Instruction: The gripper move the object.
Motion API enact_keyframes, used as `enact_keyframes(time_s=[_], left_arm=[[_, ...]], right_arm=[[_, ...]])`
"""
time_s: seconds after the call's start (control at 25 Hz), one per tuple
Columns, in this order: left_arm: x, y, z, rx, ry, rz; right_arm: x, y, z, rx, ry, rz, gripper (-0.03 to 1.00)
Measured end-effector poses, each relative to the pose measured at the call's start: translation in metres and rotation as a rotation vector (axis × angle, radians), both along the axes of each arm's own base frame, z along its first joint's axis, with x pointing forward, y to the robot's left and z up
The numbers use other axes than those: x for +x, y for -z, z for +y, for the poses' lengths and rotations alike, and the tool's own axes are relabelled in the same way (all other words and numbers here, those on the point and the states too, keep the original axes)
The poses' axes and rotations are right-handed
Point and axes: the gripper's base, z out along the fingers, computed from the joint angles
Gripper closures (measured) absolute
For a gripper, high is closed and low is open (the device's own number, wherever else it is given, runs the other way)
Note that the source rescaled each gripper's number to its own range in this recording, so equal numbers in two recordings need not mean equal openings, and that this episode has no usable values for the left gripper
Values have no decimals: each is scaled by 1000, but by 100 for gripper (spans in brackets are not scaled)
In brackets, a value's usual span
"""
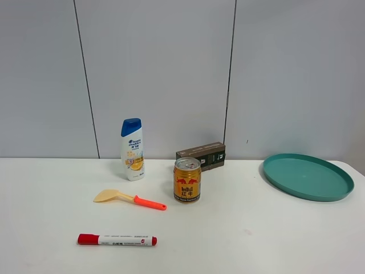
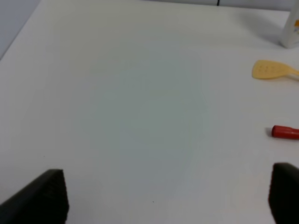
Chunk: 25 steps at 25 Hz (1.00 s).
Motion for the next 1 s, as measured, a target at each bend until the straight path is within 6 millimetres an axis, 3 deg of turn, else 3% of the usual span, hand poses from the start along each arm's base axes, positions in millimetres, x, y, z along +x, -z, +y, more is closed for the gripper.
enact_keyframes(time_s=[0.36,0.64,0.8,1.0], left_arm=[[0,0,0,0,0,0],[0,0,0,0,0,0],[0,0,0,0,0,0],[0,0,0,0,0,0]], right_arm=[[-45,-7,26,142,-387,-45,-3],[-54,-6,35,180,-494,-41,-3],[-39,19,39,187,-495,75,-3],[-11,82,42,172,-442,324,-3]])
